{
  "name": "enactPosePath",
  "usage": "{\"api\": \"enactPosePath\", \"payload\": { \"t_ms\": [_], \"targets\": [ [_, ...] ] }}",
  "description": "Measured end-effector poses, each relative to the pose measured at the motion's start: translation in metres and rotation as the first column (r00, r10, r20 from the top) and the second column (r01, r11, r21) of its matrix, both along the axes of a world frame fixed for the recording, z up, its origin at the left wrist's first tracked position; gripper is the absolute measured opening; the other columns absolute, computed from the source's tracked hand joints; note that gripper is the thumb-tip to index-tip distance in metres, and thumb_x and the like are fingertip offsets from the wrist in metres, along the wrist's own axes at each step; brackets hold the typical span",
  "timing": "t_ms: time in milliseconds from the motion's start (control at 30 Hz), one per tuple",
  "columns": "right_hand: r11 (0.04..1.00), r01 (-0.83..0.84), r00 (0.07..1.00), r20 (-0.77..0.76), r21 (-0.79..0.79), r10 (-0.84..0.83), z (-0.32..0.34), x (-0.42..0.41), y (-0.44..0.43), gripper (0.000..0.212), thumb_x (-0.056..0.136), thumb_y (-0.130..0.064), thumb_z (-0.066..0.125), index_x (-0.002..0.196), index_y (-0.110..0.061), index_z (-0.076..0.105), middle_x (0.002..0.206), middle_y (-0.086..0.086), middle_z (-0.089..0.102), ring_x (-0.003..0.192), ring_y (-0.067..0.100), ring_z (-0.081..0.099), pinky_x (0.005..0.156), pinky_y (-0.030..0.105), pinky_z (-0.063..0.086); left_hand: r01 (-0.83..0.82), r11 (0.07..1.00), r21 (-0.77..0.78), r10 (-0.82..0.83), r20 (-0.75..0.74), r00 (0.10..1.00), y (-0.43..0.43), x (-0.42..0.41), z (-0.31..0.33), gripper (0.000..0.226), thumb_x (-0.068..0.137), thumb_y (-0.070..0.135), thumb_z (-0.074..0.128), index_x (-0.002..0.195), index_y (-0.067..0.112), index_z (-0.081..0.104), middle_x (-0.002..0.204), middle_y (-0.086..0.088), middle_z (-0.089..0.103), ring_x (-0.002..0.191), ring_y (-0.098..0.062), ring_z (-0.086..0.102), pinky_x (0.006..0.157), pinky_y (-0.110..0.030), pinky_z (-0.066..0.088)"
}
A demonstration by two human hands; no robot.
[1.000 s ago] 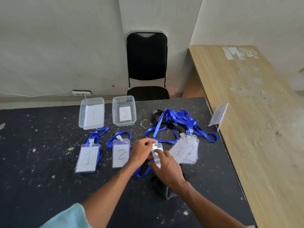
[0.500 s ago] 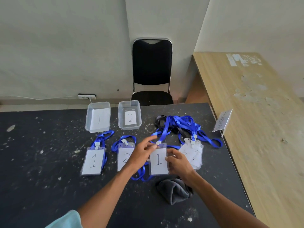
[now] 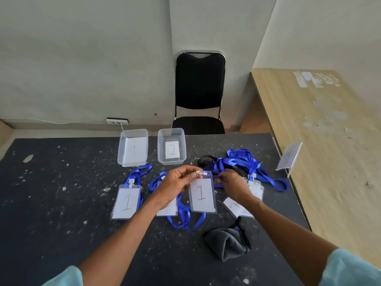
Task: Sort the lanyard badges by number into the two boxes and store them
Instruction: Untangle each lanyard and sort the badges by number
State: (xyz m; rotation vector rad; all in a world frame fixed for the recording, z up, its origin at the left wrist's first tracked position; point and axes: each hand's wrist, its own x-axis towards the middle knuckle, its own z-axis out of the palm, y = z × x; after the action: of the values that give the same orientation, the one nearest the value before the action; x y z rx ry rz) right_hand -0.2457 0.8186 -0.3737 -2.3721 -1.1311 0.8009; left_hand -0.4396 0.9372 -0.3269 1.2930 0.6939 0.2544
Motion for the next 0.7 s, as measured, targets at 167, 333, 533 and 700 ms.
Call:
{"api": "enactPosePath", "payload": {
  "t_ms": [167, 333, 533, 700],
  "targets": [
    [0.958, 0.240, 0.922, -0.344, 0.156, -0.175, 0.040, 0.000, 0.010, 0.020, 0.098, -0.019, 0.053, 0.094, -0.011, 0.071, 0.093, 0.006, 0.074, 0.084, 0.017, 0.066, 0.075, 0.029, 0.049, 0.009, 0.997, 0.076, -0.004, -0.067, 0.998, 0.009, 0.002, 0.000, 0.016, 0.097, 0.020, 0.060, 0.110, 0.019, 0.070, 0.105, -0.001, 0.074, 0.104, -0.023, 0.067, 0.078, -0.040, 0.055],
    [0.949, 0.297, 0.631, -0.768, 0.104, -0.113, 0.061, -0.016, 0.014, 0.027, 0.094, -0.021, 0.043, 0.087, -0.006, 0.065, 0.087, 0.014, 0.071, 0.082, 0.024, 0.065, 0.082, 0.039, 0.053, -0.116, 0.986, 0.124, 0.125, -0.073, 0.989, 0.004, 0.019, 0.003, 0.012, 0.094, 0.024, 0.066, 0.104, 0.023, 0.073, 0.102, -0.001, 0.074, 0.103, -0.026, 0.068, 0.088, -0.050, 0.057],
    [0.979, 0.182, 0.765, -0.638, 0.088, -0.085, 0.061, -0.018, 0.000, 0.027, 0.095, -0.031, 0.063, 0.096, -0.004, 0.067, 0.089, 0.013, 0.075, 0.078, 0.025, 0.072, 0.073, 0.038, 0.055, -0.142, 0.982, 0.123, 0.147, -0.034, 0.989, 0.005, 0.033, 0.009, 0.016, 0.093, 0.022, 0.067, 0.107, 0.021, 0.074, 0.105, 0.004, 0.074, 0.103, -0.020, 0.067, 0.082, -0.034, 0.060],
    [0.948, 0.296, 0.706, -0.695, 0.118, -0.134, 0.072, -0.010, -0.003, 0.025, 0.094, -0.029, 0.064, 0.100, -0.006, 0.068, 0.098, 0.011, 0.076, 0.089, 0.023, 0.073, 0.084, 0.039, 0.057, -0.076, 0.990, 0.117, 0.082, -0.050, 0.995, 0.000, 0.045, 0.017, 0.042, 0.096, 0.051, 0.052, 0.134, 0.033, 0.058, 0.134, 0.006, 0.060, 0.117, -0.017, 0.060, 0.095, -0.038, 0.054]
  ]
}}
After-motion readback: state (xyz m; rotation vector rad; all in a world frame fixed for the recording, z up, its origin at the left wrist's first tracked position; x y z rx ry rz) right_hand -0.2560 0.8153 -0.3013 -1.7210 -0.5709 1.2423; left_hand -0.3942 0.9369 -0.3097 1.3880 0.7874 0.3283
